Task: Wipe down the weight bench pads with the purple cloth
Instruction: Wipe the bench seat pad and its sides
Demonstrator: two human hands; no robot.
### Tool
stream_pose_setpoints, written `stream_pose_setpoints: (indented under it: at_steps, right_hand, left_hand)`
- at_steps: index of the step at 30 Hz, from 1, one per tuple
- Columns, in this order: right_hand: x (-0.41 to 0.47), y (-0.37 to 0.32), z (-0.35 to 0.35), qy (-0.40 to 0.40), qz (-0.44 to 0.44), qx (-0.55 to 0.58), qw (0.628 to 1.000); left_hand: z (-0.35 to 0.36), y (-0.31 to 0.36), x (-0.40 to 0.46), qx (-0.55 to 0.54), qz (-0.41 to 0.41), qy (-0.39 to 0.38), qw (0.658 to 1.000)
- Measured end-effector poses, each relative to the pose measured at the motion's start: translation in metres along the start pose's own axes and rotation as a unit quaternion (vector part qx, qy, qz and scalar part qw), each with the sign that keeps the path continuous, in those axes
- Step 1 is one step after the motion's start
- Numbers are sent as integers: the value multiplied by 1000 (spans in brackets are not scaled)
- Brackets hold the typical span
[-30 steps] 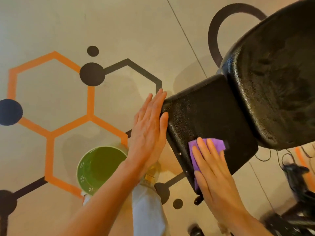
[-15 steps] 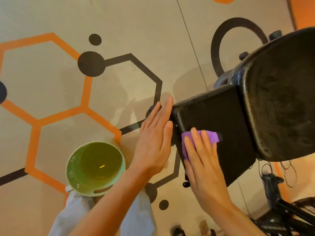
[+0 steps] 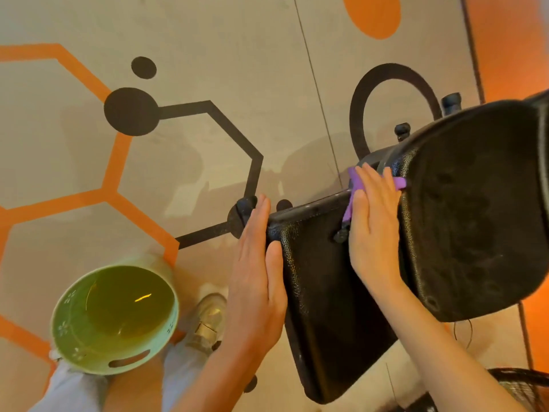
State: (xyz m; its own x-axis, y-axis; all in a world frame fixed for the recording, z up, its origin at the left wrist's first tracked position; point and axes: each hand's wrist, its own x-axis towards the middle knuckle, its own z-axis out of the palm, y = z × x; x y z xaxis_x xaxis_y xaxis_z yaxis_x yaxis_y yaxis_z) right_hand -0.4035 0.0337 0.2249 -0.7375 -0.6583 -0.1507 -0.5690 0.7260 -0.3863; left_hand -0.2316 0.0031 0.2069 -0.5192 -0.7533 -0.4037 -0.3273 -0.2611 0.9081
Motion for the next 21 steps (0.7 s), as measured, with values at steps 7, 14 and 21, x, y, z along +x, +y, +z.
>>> stream_pose_setpoints:
  at_steps: [7, 14, 21]
  right_hand:
    - [-64, -33, 4, -112, -133, 52, 983]
    - [15, 10, -13, 14, 9, 20, 1000]
    - [-27, -38, -1, -124, -210, 0, 970]
  left_hand:
    - [15, -1, 2, -15, 10, 66, 998]
    - [17, -8, 5, 13, 48, 79, 996]
    - [16, -11, 6, 5, 54, 78, 995]
